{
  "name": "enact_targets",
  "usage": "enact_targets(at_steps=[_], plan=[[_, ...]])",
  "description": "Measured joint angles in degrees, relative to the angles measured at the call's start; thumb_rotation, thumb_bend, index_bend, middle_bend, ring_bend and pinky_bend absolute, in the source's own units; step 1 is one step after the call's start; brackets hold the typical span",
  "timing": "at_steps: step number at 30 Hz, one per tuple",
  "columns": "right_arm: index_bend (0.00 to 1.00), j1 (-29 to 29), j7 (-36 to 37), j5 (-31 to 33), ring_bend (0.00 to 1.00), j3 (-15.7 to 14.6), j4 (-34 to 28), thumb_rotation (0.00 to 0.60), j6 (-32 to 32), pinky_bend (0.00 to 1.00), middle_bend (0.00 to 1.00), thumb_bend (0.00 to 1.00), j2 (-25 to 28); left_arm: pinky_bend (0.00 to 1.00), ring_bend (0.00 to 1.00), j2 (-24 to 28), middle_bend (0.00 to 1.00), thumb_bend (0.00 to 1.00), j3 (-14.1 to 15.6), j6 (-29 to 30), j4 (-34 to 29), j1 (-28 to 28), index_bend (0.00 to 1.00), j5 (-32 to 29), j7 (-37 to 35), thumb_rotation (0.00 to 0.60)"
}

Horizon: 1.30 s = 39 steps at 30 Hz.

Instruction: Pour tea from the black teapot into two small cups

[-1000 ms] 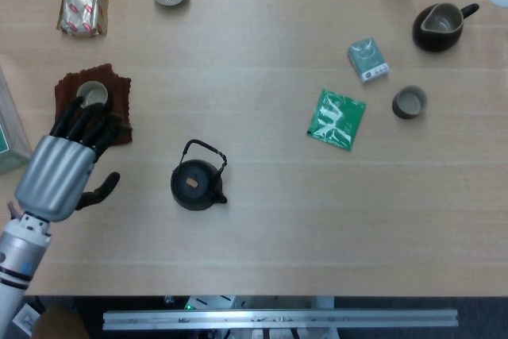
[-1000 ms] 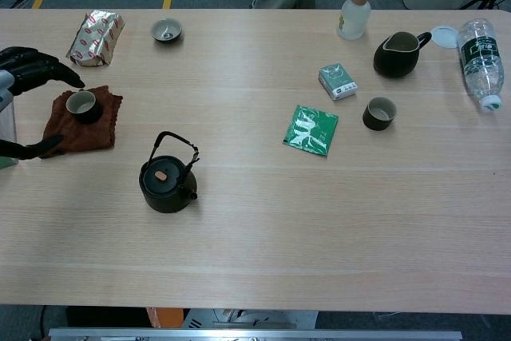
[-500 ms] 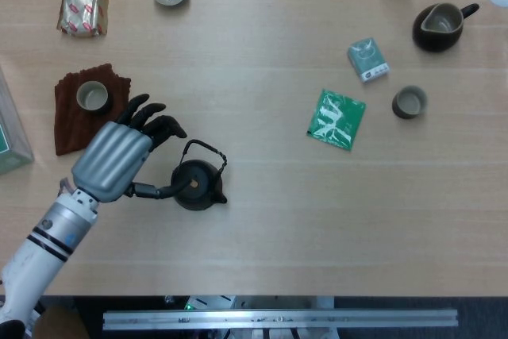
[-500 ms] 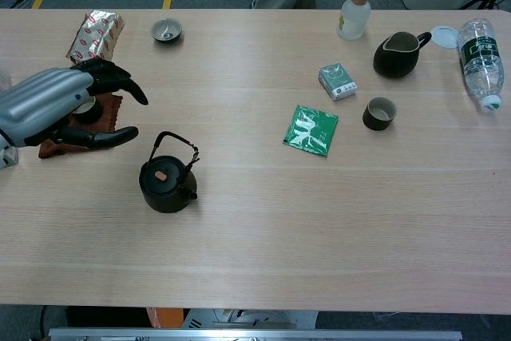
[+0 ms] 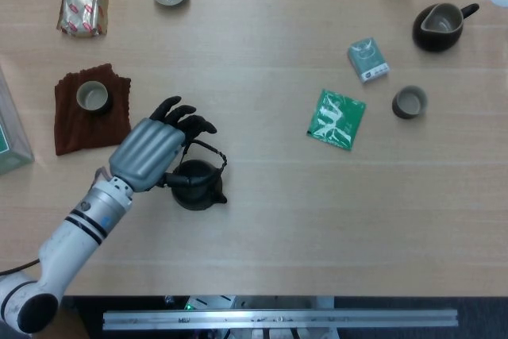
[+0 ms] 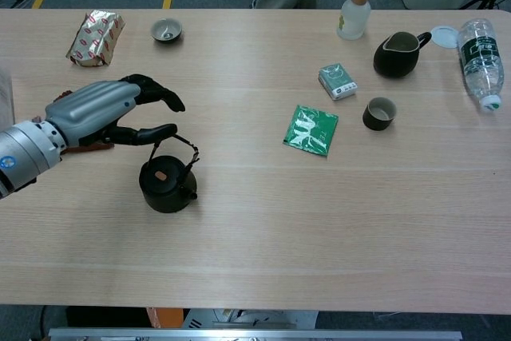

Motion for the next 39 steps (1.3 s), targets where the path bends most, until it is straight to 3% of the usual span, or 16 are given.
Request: enact_targets(at_steps=[16,21,28,39], plan=[[0.25,-0.26,1.42,0.77,0.04,-0.27,1.65,0.6,-0.38,0.06,0.23,0.26,-0.36,0.0,0.14,-6.75,0.25,0.15,2.17,-2.51,5.38,-3.78,0.23,-8.72,10.51,0.011],[0.25,-0.29,1.64,0.79,0.04,-0.26,1.85,0.6,-0.31,0.06,0.23,0.26,-0.39,0.0,0.15,-8.05,0.29,0.15,2.72,-1.42,6.82,-3.93,0.28,-7.94,10.06,0.011],[0.25,-0.38,1.88,0.81,0.04,-0.35,2.1,0.6,-0.25,0.06,0.23,0.26,-0.51,0.0,0.25,-8.72,0.41,0.15,3.36,1.33,7.7,-3.46,0.38,-4.38,8.29,0.011],[0.25,-0.57,2.1,0.54,0.04,-0.45,2.18,0.6,0.18,0.06,0.23,0.26,-0.53,0.0,0.33,-7.7,0.51,0.15,4.34,4.47,6.9,-2.43,0.45,-1.8,7.67,0.012]])
